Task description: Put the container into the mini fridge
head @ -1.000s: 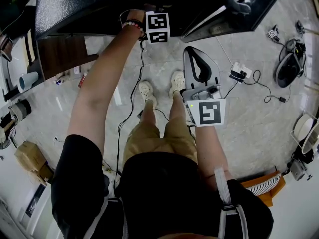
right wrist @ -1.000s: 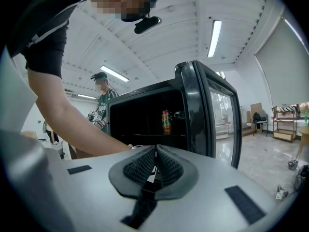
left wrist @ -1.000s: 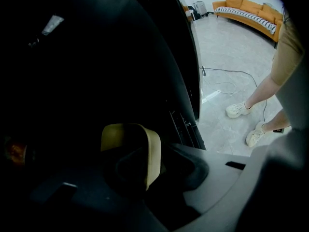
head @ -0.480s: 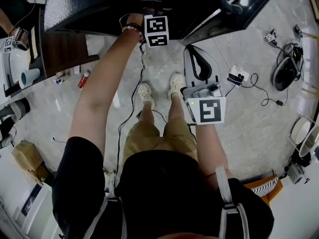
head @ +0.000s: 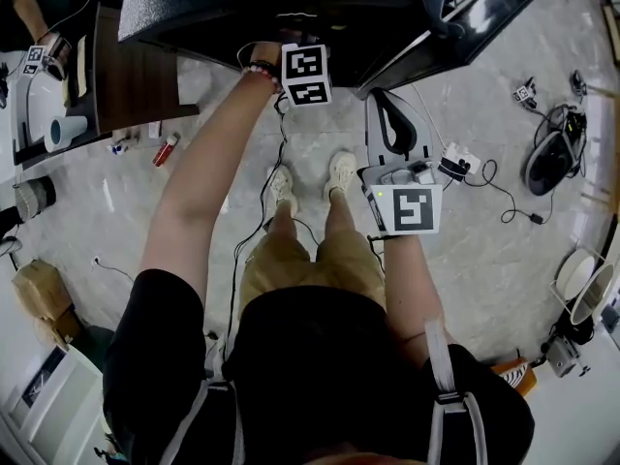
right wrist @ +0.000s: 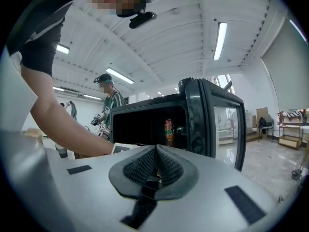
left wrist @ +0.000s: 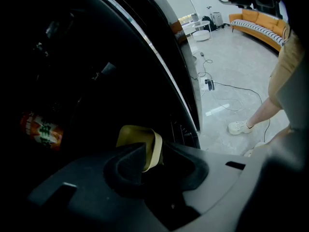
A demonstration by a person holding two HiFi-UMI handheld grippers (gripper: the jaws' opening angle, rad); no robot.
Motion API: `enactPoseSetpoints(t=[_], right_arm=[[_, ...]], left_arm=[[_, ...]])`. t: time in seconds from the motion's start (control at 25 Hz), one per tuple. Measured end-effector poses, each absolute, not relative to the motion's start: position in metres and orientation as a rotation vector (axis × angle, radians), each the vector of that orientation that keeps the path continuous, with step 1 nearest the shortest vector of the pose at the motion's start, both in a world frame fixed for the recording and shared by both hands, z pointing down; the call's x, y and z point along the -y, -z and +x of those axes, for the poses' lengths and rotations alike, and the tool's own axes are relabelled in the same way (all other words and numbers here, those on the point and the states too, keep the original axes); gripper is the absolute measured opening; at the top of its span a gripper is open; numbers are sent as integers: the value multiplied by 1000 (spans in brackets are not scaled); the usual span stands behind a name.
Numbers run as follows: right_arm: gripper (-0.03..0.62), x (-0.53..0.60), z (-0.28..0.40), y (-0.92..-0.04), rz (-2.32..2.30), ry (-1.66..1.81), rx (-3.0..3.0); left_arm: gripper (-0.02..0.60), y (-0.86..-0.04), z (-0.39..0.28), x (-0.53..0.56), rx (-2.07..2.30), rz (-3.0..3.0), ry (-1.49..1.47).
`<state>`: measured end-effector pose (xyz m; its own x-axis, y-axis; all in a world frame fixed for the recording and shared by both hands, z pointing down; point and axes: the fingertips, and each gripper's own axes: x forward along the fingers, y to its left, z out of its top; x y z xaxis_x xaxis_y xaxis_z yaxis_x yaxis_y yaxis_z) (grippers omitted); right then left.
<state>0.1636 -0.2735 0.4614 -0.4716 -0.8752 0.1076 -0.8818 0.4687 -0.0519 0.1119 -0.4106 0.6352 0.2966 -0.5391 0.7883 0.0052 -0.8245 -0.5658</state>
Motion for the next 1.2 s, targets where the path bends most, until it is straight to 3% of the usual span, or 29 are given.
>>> enactPoseSetpoints(t=[0.6,1.2], right_arm=[[38,259,140,-412,1561,-70,2638],[37,189,74,-321,1617,97,2597]], left_arm=[[118,-546,88,357,-619,-2229,1372],[118,-411,20,247,-788,-2424,1036]])
